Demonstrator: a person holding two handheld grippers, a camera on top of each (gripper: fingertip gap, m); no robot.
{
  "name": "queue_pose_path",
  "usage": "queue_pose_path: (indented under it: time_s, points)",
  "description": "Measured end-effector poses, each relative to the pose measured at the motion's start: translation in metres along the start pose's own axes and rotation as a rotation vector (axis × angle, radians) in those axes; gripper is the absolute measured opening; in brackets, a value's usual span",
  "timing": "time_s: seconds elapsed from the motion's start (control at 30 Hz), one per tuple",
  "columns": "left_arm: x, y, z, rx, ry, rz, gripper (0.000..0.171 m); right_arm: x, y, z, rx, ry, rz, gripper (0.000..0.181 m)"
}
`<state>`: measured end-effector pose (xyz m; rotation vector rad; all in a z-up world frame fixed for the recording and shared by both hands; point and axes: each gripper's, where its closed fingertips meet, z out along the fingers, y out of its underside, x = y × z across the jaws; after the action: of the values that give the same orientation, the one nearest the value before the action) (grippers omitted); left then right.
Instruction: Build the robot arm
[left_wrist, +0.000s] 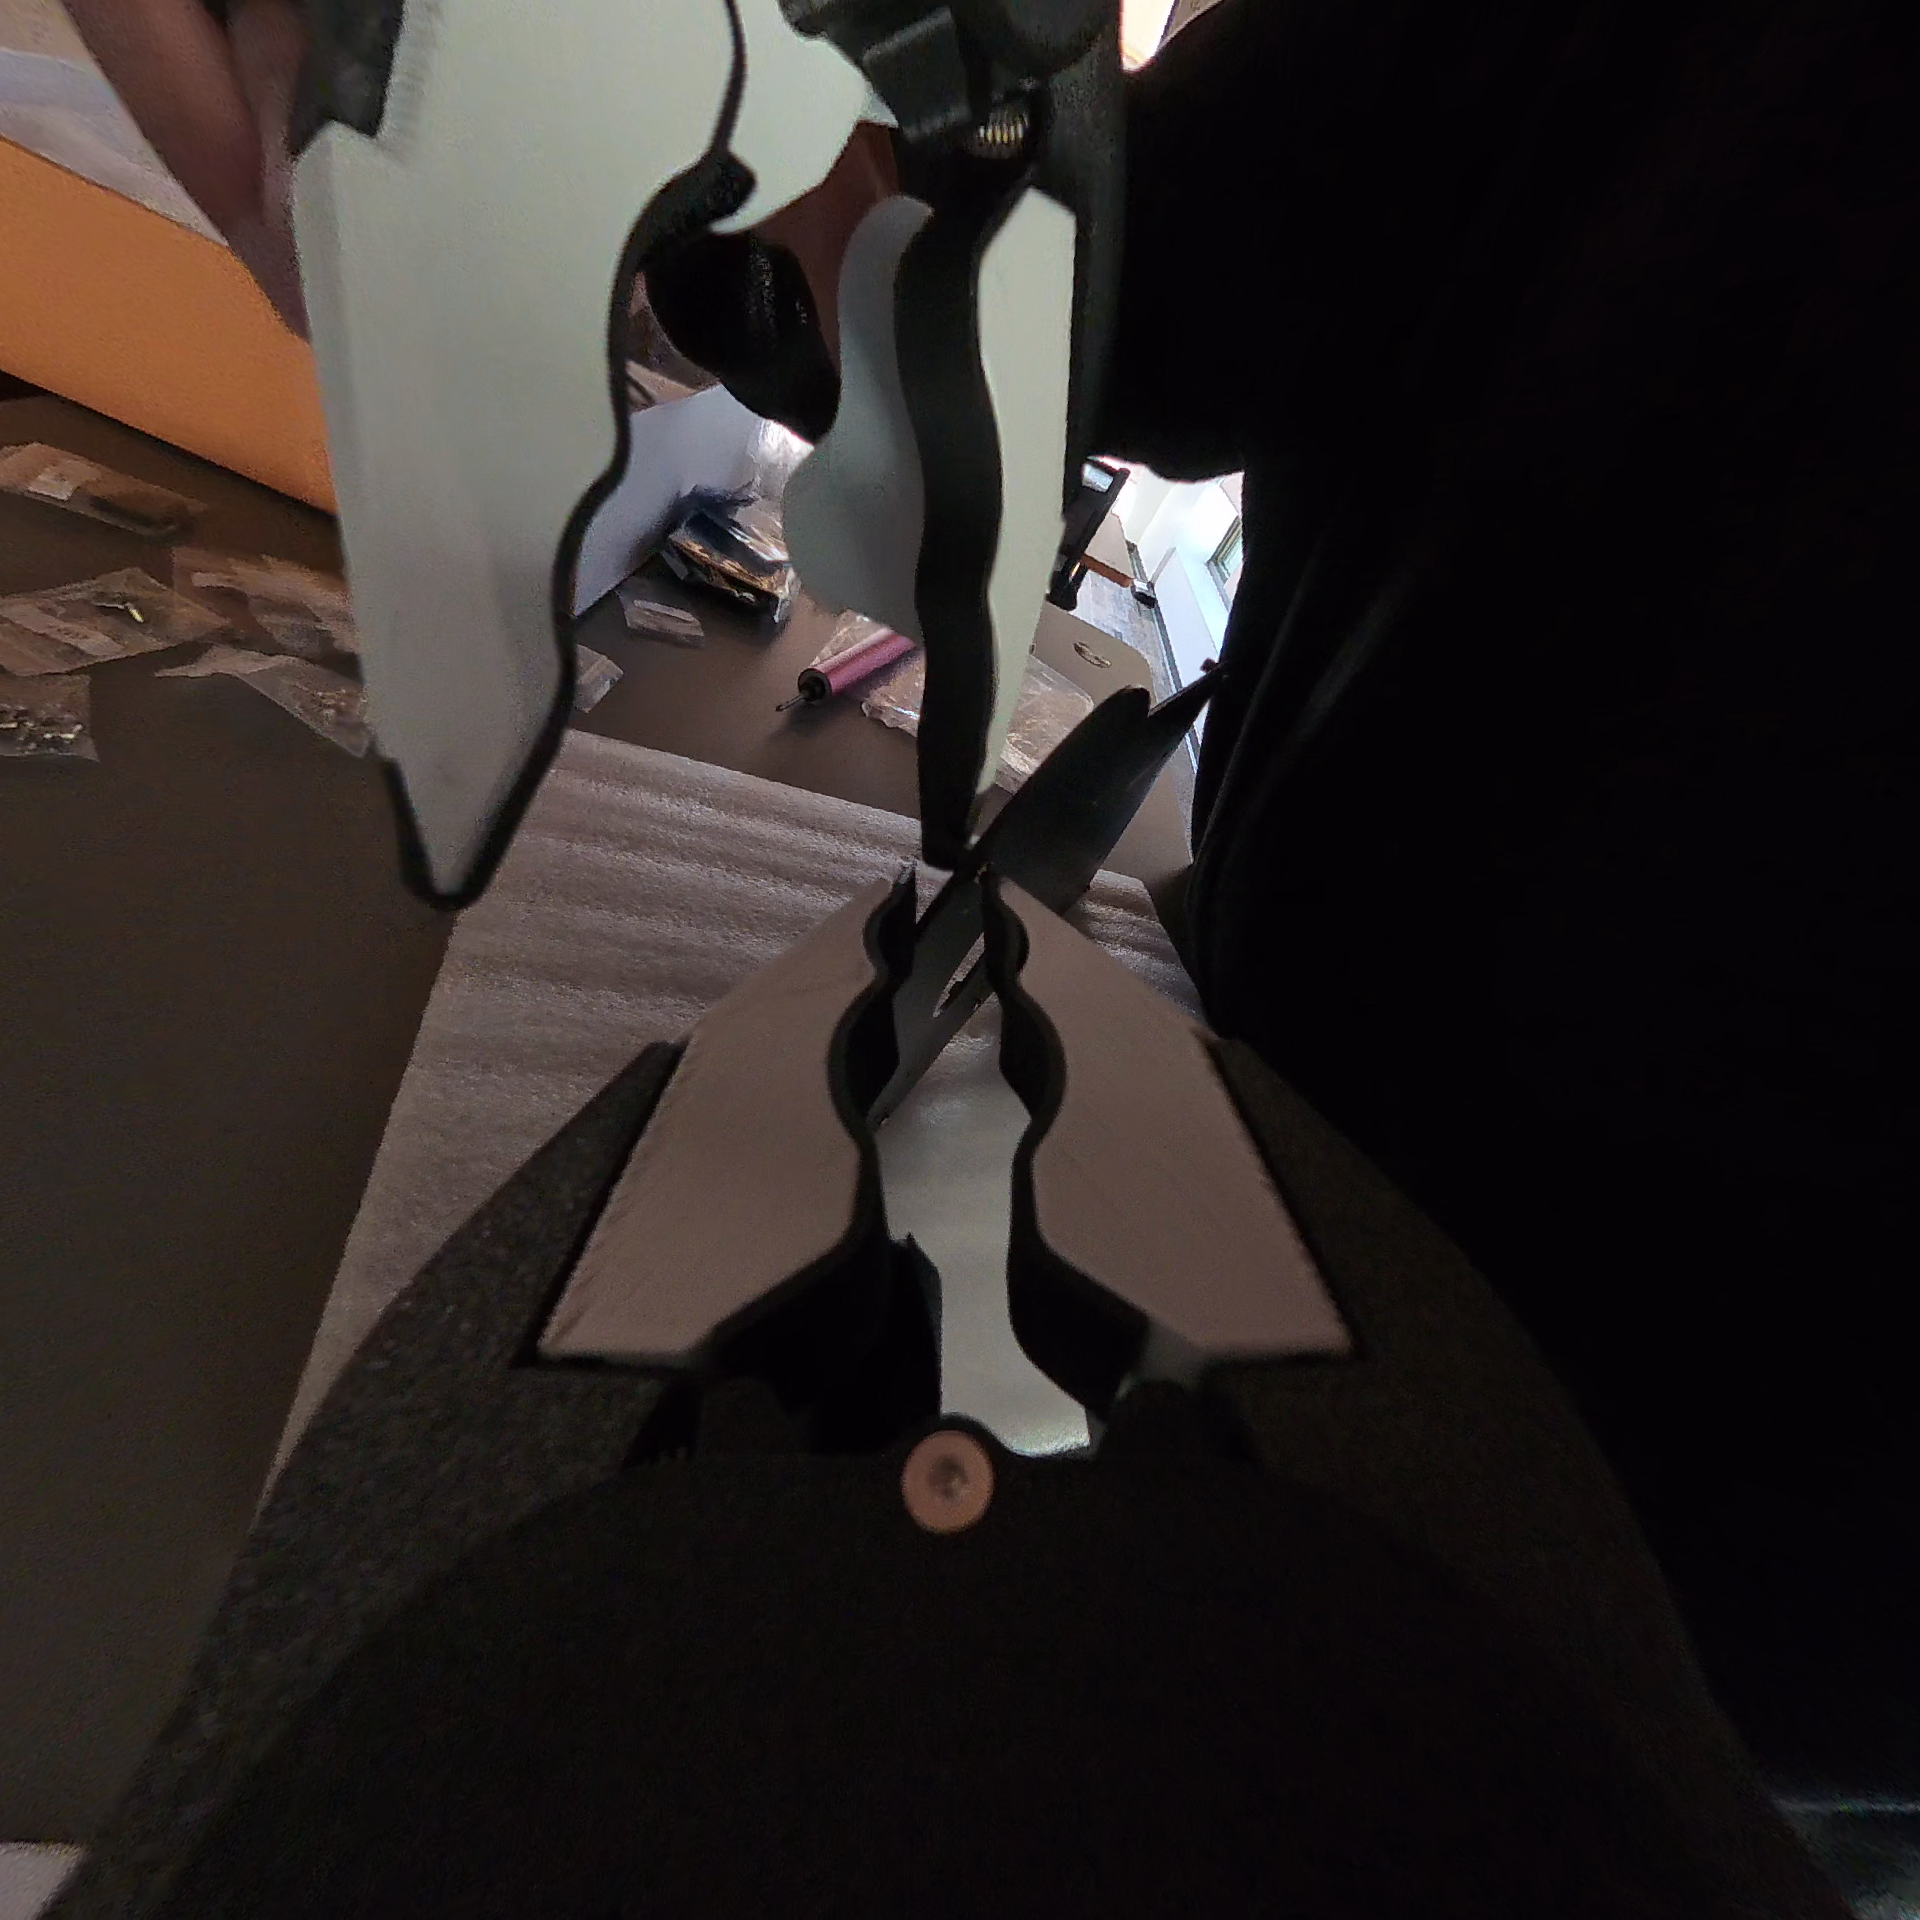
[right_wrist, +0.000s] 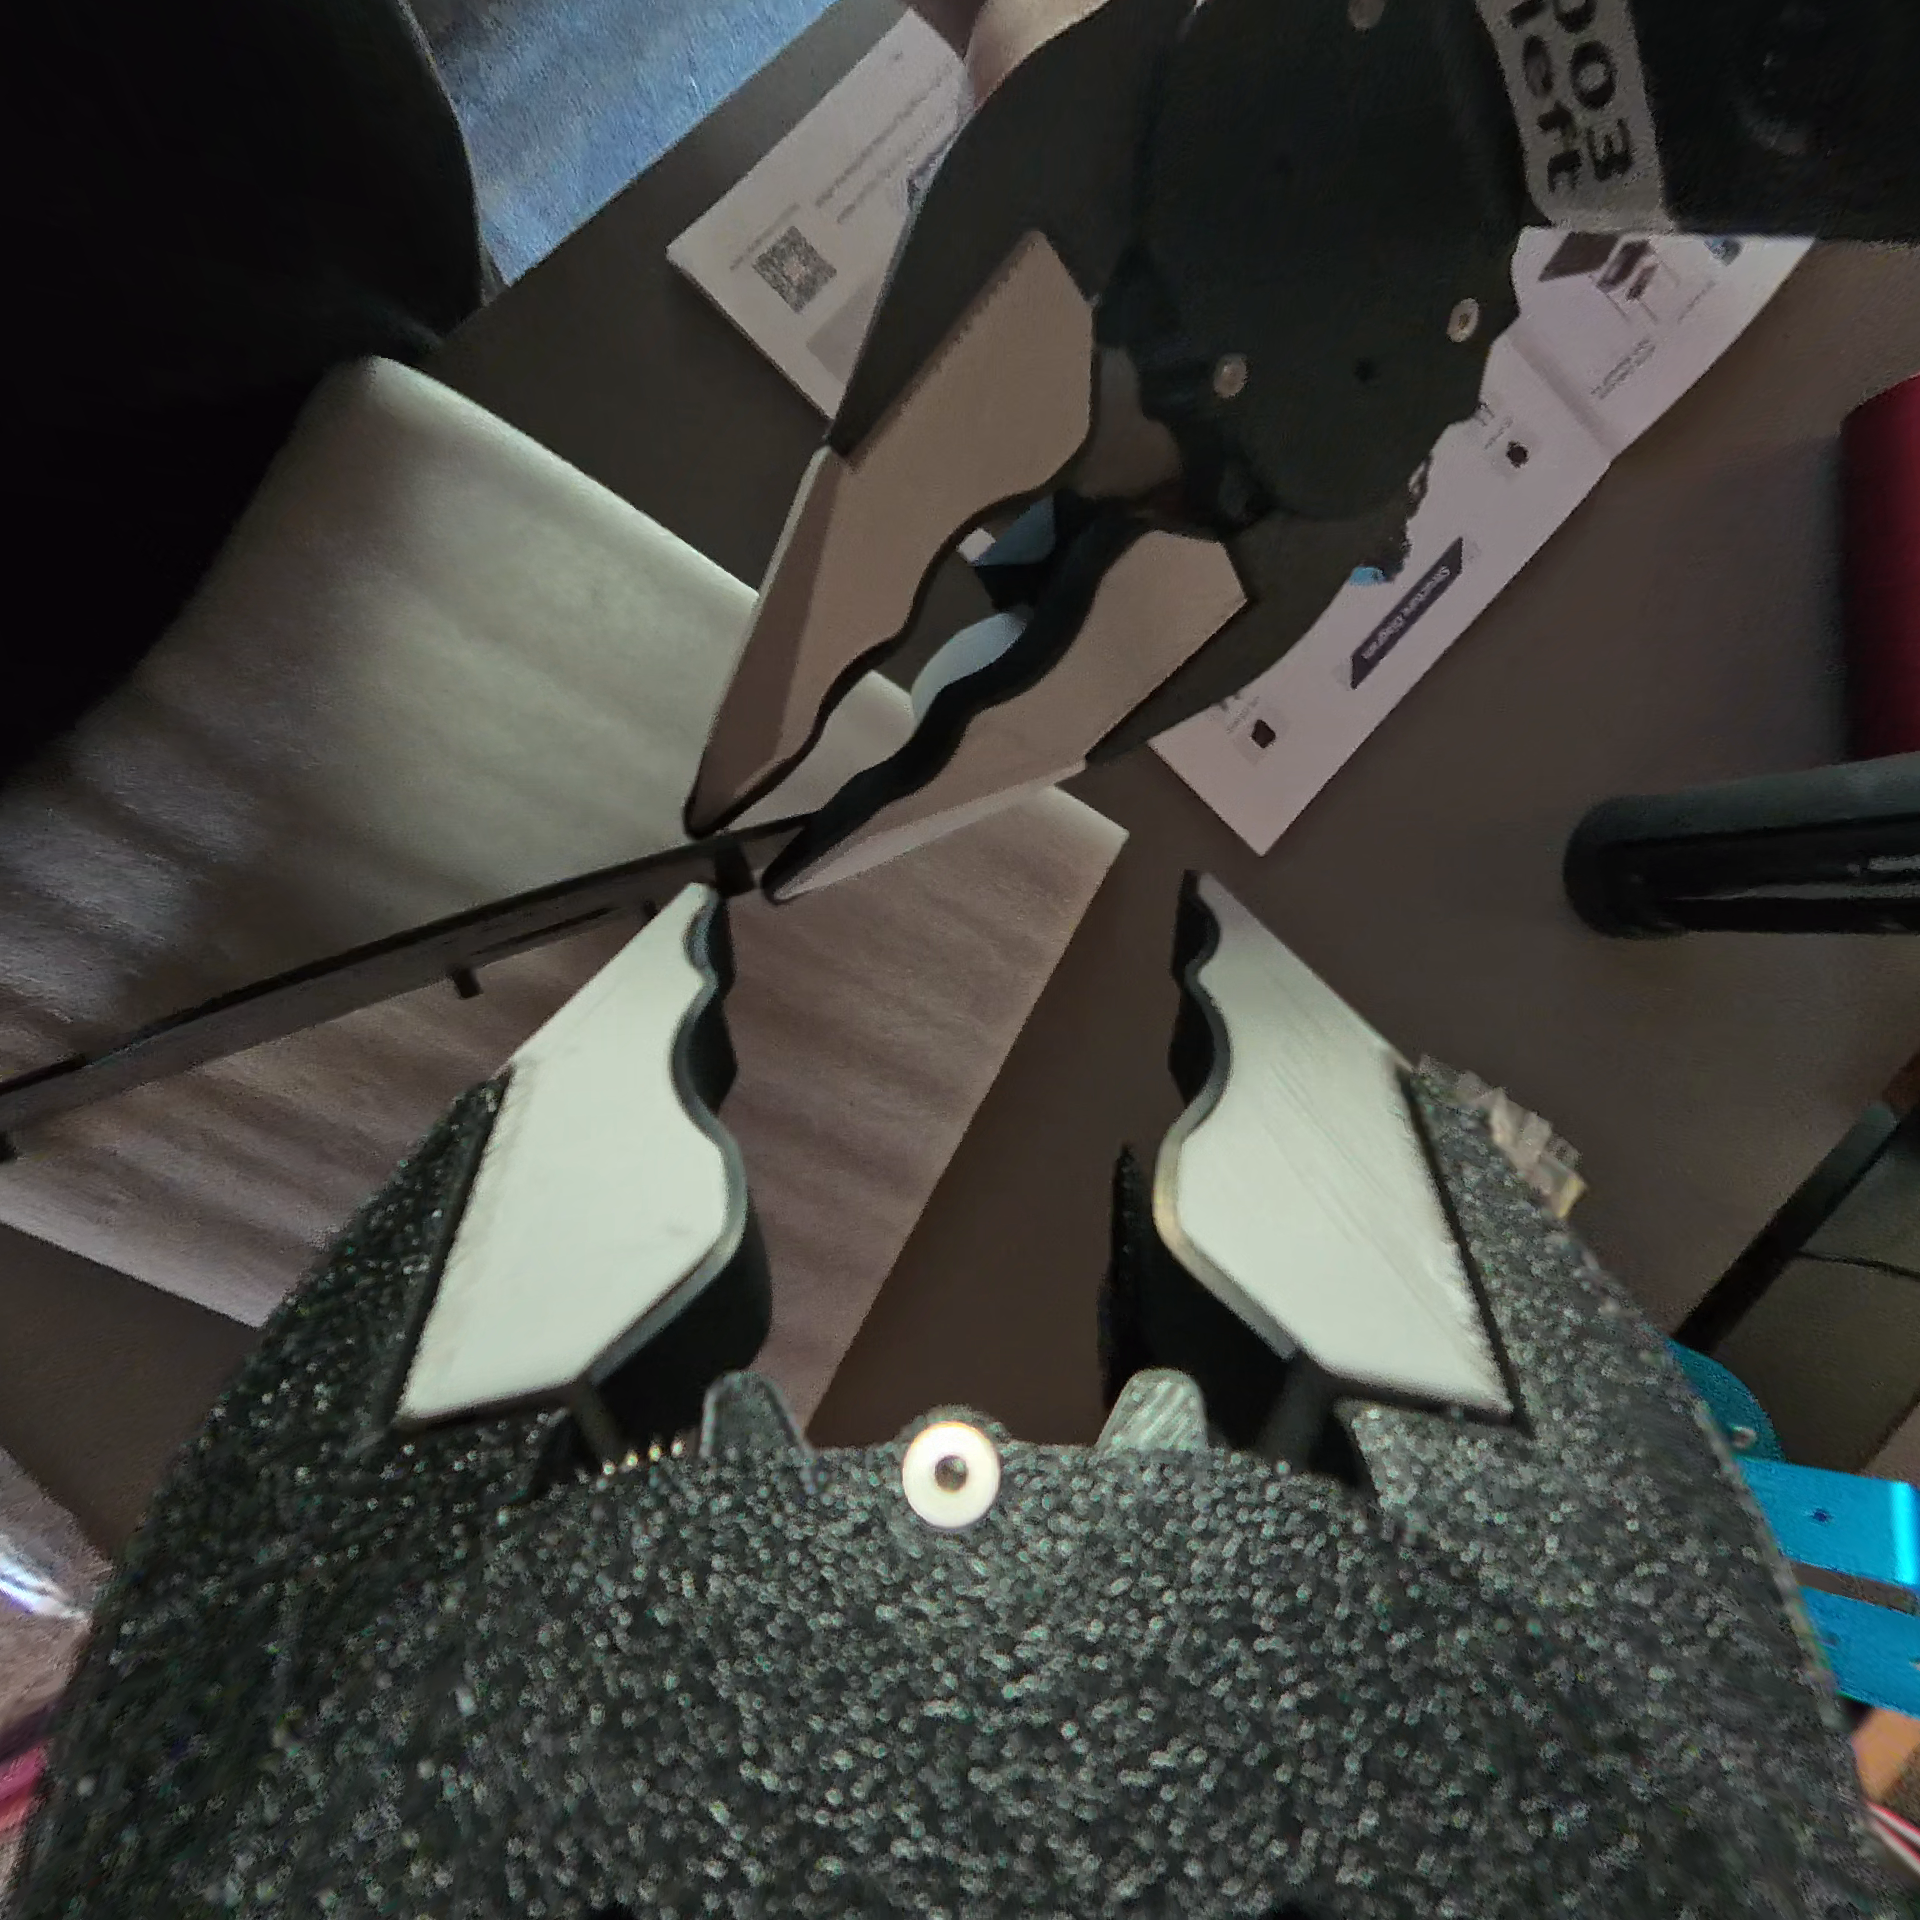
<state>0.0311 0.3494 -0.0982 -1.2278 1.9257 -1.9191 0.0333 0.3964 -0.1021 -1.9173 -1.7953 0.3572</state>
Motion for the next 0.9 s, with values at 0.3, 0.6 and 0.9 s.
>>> queue_pose_path:
  time_s: [0.3,0.6,0.9]
  points:
    - [-0.001,-0.001,0.001,0.006,0.010,-0.006,0.011,-0.003,0.000,0.003,-0.011,0.018,-0.019,0.081]
    - [0.002,0.001,-0.001,0.035,0.001,-0.005,0.012,-0.017,0.014,-0.034,0.242,-0.184,0.331,0.046]
    - [0.004,0.001,-0.002,0.067,0.012,-0.026,0.011,-0.053,-0.021,-0.039,1.150,-0.521,0.631,0.063]
